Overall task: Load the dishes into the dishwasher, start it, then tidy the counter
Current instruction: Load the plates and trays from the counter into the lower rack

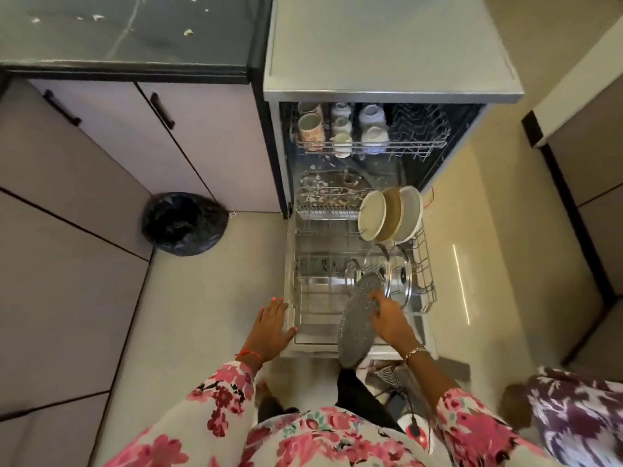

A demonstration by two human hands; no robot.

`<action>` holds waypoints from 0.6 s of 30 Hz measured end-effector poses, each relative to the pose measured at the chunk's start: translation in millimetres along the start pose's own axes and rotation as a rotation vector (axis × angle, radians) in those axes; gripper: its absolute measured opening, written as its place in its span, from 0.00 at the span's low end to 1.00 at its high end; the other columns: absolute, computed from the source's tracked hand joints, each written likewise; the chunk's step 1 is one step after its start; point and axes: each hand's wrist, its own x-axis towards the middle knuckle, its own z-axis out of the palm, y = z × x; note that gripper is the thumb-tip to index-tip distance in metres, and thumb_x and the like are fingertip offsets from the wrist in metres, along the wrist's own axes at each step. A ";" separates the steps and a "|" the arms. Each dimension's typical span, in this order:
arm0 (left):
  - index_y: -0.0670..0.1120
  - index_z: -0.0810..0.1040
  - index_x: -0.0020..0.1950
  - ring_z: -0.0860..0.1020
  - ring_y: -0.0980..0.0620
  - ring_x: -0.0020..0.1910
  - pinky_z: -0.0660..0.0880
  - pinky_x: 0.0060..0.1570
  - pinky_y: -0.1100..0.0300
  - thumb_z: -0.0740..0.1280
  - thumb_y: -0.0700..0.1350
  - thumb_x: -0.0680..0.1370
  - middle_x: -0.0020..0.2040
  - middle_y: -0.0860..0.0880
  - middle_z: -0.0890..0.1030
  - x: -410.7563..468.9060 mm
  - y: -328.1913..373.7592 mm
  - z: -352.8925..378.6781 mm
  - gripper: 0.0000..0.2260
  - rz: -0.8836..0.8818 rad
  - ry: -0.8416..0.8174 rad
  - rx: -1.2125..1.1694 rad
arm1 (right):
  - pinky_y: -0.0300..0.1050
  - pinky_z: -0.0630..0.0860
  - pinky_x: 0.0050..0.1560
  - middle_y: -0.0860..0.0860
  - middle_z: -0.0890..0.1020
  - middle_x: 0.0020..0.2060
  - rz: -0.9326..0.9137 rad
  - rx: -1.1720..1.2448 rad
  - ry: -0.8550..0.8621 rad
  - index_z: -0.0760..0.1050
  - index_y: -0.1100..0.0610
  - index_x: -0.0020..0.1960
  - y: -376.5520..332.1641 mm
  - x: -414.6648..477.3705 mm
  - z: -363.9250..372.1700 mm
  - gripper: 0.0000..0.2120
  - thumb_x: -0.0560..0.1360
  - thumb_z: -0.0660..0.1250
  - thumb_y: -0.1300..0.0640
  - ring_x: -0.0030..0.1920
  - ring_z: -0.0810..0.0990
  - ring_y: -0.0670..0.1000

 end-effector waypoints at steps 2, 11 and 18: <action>0.42 0.56 0.75 0.49 0.47 0.77 0.46 0.74 0.52 0.38 0.68 0.64 0.77 0.45 0.54 14.6 17.8 -1.5 0.46 -0.008 0.006 0.000 | 0.36 0.67 0.38 0.63 0.80 0.48 -0.002 -0.023 -0.060 0.71 0.65 0.60 5.4 18.8 -21.9 0.15 0.74 0.63 0.67 0.41 0.75 0.51; 0.43 0.56 0.75 0.50 0.48 0.76 0.47 0.74 0.50 0.45 0.63 0.72 0.76 0.45 0.56 69.7 63.0 -20.6 0.36 -0.037 0.073 -0.019 | 0.50 0.76 0.50 0.61 0.79 0.49 -0.167 -0.173 -0.174 0.74 0.64 0.53 -6.0 91.5 -76.4 0.11 0.71 0.69 0.64 0.52 0.79 0.59; 0.43 0.55 0.75 0.48 0.49 0.77 0.44 0.74 0.53 0.36 0.66 0.66 0.77 0.46 0.53 110.4 62.9 -42.3 0.43 -0.023 0.072 0.021 | 0.45 0.66 0.38 0.59 0.82 0.45 -0.123 -0.506 0.200 0.78 0.61 0.50 -28.9 135.4 -106.7 0.09 0.77 0.62 0.58 0.47 0.80 0.60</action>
